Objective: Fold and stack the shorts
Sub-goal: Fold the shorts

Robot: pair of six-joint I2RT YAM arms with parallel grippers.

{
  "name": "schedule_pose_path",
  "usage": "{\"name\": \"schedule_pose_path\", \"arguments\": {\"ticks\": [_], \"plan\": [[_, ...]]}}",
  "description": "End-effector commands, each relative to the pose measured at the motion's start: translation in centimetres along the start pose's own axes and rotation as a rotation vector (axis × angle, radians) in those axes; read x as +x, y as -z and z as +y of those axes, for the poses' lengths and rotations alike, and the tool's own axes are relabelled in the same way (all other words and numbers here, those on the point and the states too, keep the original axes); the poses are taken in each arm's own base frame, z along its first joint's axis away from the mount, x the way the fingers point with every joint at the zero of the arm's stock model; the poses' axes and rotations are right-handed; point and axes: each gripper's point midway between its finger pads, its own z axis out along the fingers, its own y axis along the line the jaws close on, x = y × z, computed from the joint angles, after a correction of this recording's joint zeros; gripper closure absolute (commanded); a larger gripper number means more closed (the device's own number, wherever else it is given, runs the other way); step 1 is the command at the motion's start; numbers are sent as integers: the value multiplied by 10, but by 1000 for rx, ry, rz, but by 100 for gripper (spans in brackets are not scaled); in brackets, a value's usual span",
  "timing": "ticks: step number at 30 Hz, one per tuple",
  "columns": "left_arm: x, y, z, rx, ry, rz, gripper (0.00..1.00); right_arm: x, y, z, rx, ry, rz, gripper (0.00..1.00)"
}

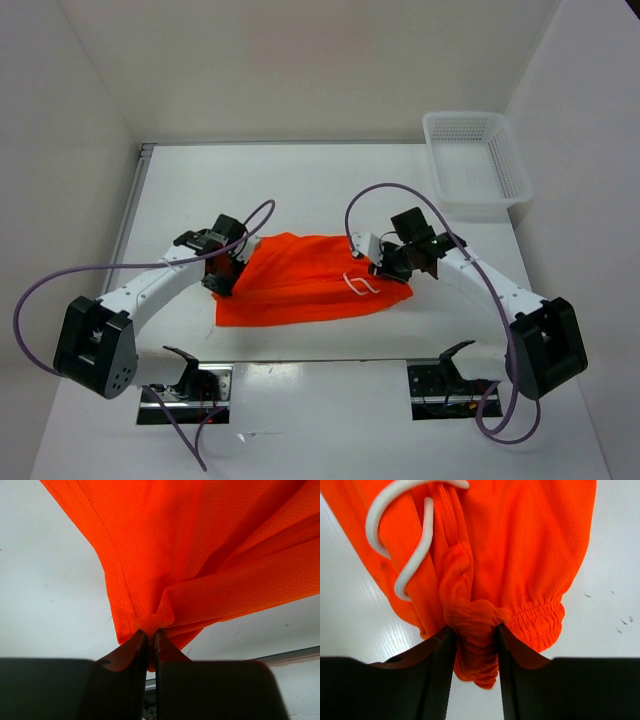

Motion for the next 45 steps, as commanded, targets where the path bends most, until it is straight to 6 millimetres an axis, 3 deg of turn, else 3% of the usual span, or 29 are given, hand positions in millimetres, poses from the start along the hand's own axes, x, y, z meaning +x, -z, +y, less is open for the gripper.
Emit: {"name": "schedule_pose_path", "arguments": {"ticks": [1, 4, 5, 6, 8, 11, 14, 15, 17, 18, 19, 22, 25, 28, 31, 33, 38, 42, 43, 45], "plan": [[16, 2, 9, -57, -16, 50, 86, 13, 11, 12, -11, 70, 60, 57], [25, -1, 12, -77, -20, 76, 80, 16, 24, 12, 9, 118, 80, 44], [25, -1, 13, -86, -20, 77, 67, 18, 31, 13, 20, 120, 85, 39], [24, 0, 13, -87, -19, 68, 60, 17, 35, 10, 41, 135, 87, 37], [30, 3, 10, -66, -21, 83, 50, 24, 48, 10, 75, 148, 119, 35], [32, 11, 5, -32, -19, 79, 47, 24, 58, 12, 88, 137, 121, 35], [25, 23, 0, -9, -23, 30, 40, 5, 69, 4, 135, 67, 56, 37], [24, 24, 0, -10, -22, 19, 39, -8, 75, -15, 191, 26, 8, 42], [16, 29, 1, -12, -18, -18, 37, -34, 79, -29, 223, -134, -107, 51], [16, 27, 1, -11, -19, -9, 37, -57, 85, -50, 268, -173, -190, 60], [3, 30, 0, -2, -16, -46, 36, -73, 85, -51, 247, -258, -262, 63], [-10, 23, -2, 7, -15, -62, 35, -102, 73, -62, 244, -378, -361, 70], [-18, 15, -4, 17, -15, -59, 35, -87, 39, -65, 221, -469, -295, 76], [-13, 1, -5, 19, -17, -38, 35, -61, 10, -52, 184, -512, -206, 80], [-10, -6, -4, 8, -19, -18, 33, -30, -11, -22, 90, -627, -55, 88], [-7, -11, -1, -10, -21, 14, 33, -22, -7, -24, 136, -599, 10, 92], [0, -25, 1, -17, -17, 78, 33, -11, 6, -4, -16, -562, 195, 100], [-12, -26, 7, -14, 11, 76, 33, 23, 10, 9, -57, -323, 385, 100], [-14, -30, 7, -14, 11, 76, 33, 43, 6, 28, -94, -286, 454, 100], [-19, -32, 7, -15, 11, 67, 33, 48, 2, 39, -79, -195, 464, 100]]}}
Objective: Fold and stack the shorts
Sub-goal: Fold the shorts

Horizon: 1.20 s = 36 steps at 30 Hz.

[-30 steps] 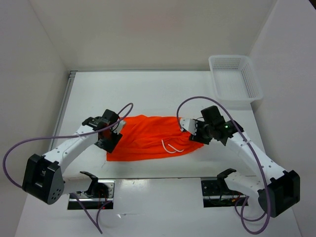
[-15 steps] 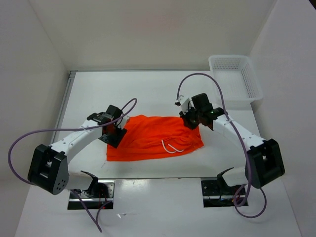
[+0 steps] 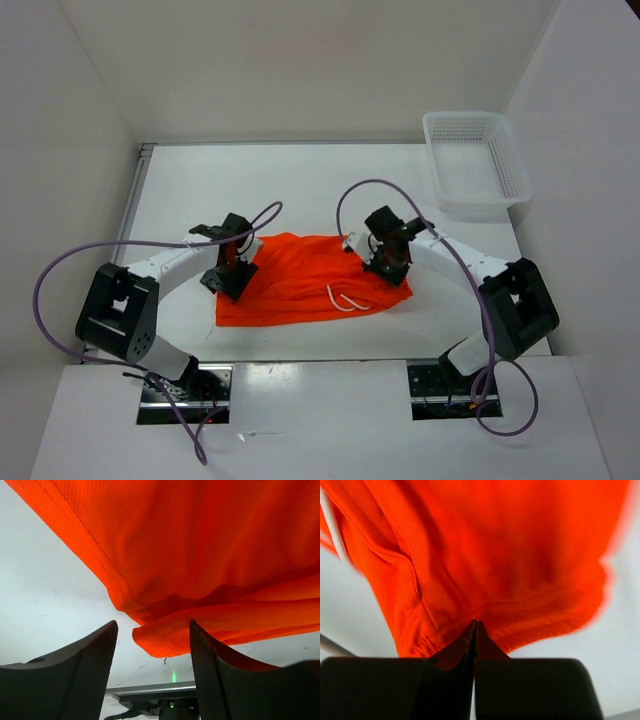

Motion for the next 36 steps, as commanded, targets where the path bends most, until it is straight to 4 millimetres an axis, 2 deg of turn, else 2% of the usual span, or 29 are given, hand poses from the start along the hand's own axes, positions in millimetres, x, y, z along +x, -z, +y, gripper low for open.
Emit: {"name": "schedule_pose_path", "arguments": {"ticks": [1, 5, 9, 11, 12, 14, 15, 18, 19, 21, 22, 23, 24, 25, 26, 28, 29, 31, 32, 33, 35, 36], "plan": [[-21, 1, 3, -5, 7, -46, 33, 55, -9, 19, 8, 199, 200, 100], [-30, 0, 0, 16, 8, -56, 33, 43, -18, 9, 85, 210, 134, 100], [-28, -8, -2, 27, 5, -31, 33, 29, -31, -2, 140, 198, 90, 100], [-27, -10, -3, 28, 4, -22, 33, 11, -23, -11, 175, 178, 46, 100], [-27, -10, -3, 28, 4, -22, 33, -10, -14, -22, 208, 167, -10, 100], [-35, -6, -2, 26, 6, -43, 33, -36, 0, -30, 232, 135, -101, 100], [-40, -2, -1, 25, 8, -63, 33, -56, 20, -37, 259, 134, -173, 100], [-62, 17, 6, 17, 25, -138, 33, -89, 52, -49, 301, 90, -318, 100], [-68, 24, 13, 10, 48, -165, 33, -94, 59, -53, 305, 67, -350, 100], [-87, 37, 24, 0, 75, -220, 33, -94, 59, -55, 293, 11, -354, 100], [-90, 40, 31, 4, 102, -234, 31, -87, 46, -57, 276, -17, -313, 98], [-92, 36, 33, 11, 112, -221, 31, -77, 40, -65, 278, -62, -278, 82], [-96, 34, 37, 9, 121, -226, 30, -75, 36, -70, 276, -121, -272, 75], [-100, 32, 40, 6, 130, -230, 29, -68, 27, -75, 263, -160, -248, 73], [-97, 23, 44, 7, 142, -200, 29, -57, 28, -89, 267, -220, -235, 70], [-96, 17, 49, 5, 159, -181, 29, -47, 21, -99, 239, -303, -216, 68], [-98, 13, 57, 1, 180, -179, 29, -34, 21, -109, 232, -360, -198, 67], [-107, 6, 60, 18, 196, -195, 27, -29, 17, -110, 178, -402, -203, 65], [-107, 1, 63, 25, 208, -193, 27, -26, 12, -108, 156, -412, -197, 61], [-118, 2, 63, 42, 207, -216, 26, -25, 7, -103, 121, -396, -188, 60], [-121, -10, 63, 66, 216, -189, 26, -15, -4, -87, 50, -370, -152, 53], [-123, -15, 62, 92, 223, -182, 26, -16, -4, -82, 18, -337, -160, 51]]}}
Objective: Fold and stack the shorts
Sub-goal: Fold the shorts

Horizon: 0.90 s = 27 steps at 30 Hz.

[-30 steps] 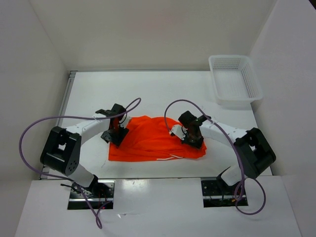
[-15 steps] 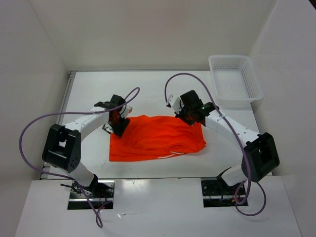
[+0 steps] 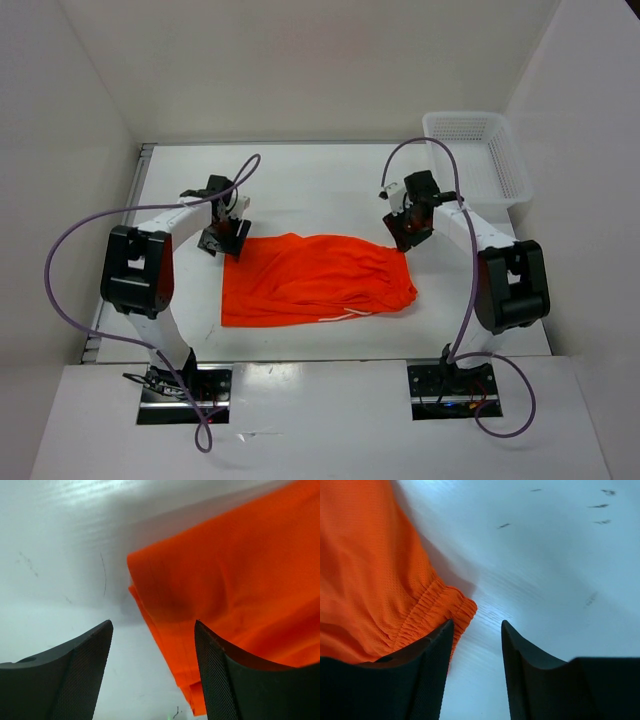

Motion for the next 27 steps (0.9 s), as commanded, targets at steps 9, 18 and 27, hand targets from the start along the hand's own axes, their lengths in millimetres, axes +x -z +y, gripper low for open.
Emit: {"name": "schedule_pose_path", "arguments": {"ticks": [9, 18, 27], "plan": [[8, -19, -15, 144, 33, 45, 72, -1, 13, -7, -182, -72, -63, 44], [7, -20, 3, 120, 79, 34, 95, 22, 29, 42, -407, -33, -29, 21], [9, -21, 14, 104, 105, 34, 96, 42, 2, 57, -417, -20, 89, 14]]}}
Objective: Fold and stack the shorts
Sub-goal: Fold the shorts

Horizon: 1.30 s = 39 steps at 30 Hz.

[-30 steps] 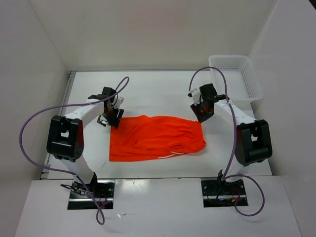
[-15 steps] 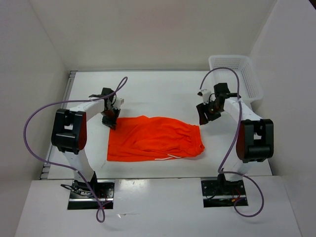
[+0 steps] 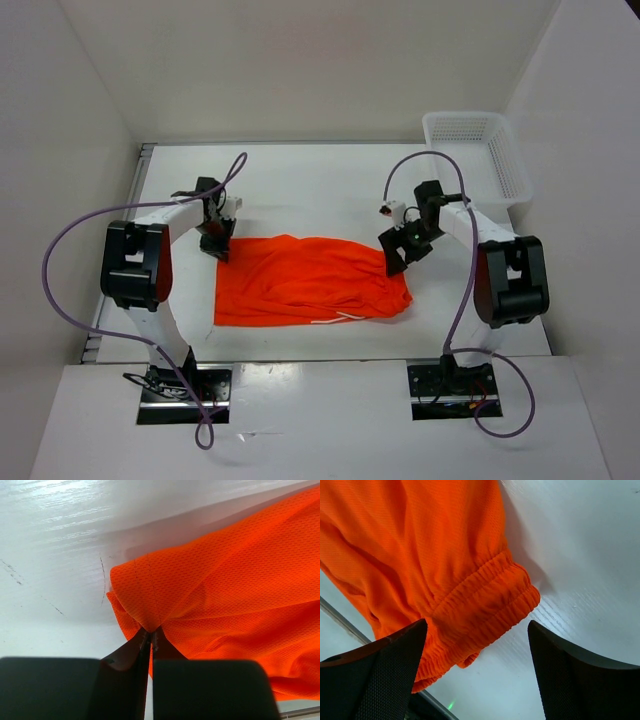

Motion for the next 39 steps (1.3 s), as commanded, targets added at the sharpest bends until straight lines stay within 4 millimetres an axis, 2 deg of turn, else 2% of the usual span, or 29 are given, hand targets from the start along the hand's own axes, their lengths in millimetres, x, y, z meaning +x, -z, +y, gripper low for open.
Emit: {"name": "schedule_pose_path", "arguments": {"ticks": [1, 3, 4, 7, 10, 11, 13, 15, 17, 18, 19, 21, 22, 23, 24, 25, 28, 30, 31, 32, 33, 35, 36, 38, 39], "plan": [[6, -4, 8, -11, 14, 15, 96, 6, -15, -1, -24, -17, 58, 14], [6, -4, 8, -11, 14, 15, 96, 9, -24, -4, 10, -26, 96, 16], [2, -2, 8, -11, 13, 6, 96, 3, -30, -7, 28, 0, 86, 22], [2, -2, 11, -13, 22, 5, 96, -14, -39, 6, 34, 34, 71, 33], [4, -4, 12, -5, 32, 12, 96, -22, -46, 12, 11, -28, 48, 49], [4, -4, 12, -5, 32, 12, 96, -29, -49, 10, 18, -41, 29, 60], [2, -5, 14, 2, 41, 11, 96, -35, -51, 9, 23, -88, 14, 72], [-3, -5, 18, -1, 50, 4, 96, -40, -52, -5, 49, -144, -9, 88], [-11, -7, 19, -2, 49, -4, 96, -50, -48, -20, 91, -192, -39, 98], [-17, -4, 23, -5, 56, -20, 96, -53, -47, -33, 125, -217, -56, 100], [-19, -8, 24, -5, 56, -14, 96, -58, -41, -44, 167, -221, -70, 100], [-41, -3, 26, -9, 51, -58, 96, -63, -41, -63, 221, -244, -84, 100], [-47, -6, 27, -9, 50, -61, 96, -76, -32, -75, 254, -241, -128, 100], [-52, -5, 26, -1, 49, -66, 96, -79, -31, -80, 277, -251, -129, 100], [-68, -2, 28, -4, 45, -96, 96, -85, -31, -84, 282, -246, -144, 100], [-76, 3, 28, -6, 42, -119, 95, -99, -24, -86, 291, -233, -176, 100], [-98, 15, 30, -11, 36, -167, 92, -119, -16, -86, 280, -228, -224, 100], [-107, 25, 30, -15, 31, -202, 70, -128, -12, -84, 265, -227, -247, 99], [-108, 25, 30, -15, 31, -202, 53, -131, -10, -84, 267, -224, -255, 82], [-114, 35, 29, -18, 27, -232, 45, -131, -10, -84, 267, -224, -256, 71], [-115, 47, 28, -20, 24, -252, 36, -127, -9, -80, 254, -202, -244, 65], [-114, 62, 27, -32, 22, -279, 35, -124, -1, -72, 245, -198, -252, 53], [-105, 76, 19, -5, 16, -295, 33, -116, -2, -69, 242, -203, -241, 52], [-89, 87, 8, 37, 12, -285, 33, -113, 8, -62, 246, -188, -252, 50], [-81, 95, 2, 57, 9, -288, 33, -104, 5, -59, 241, -195, -236, 49]]}}
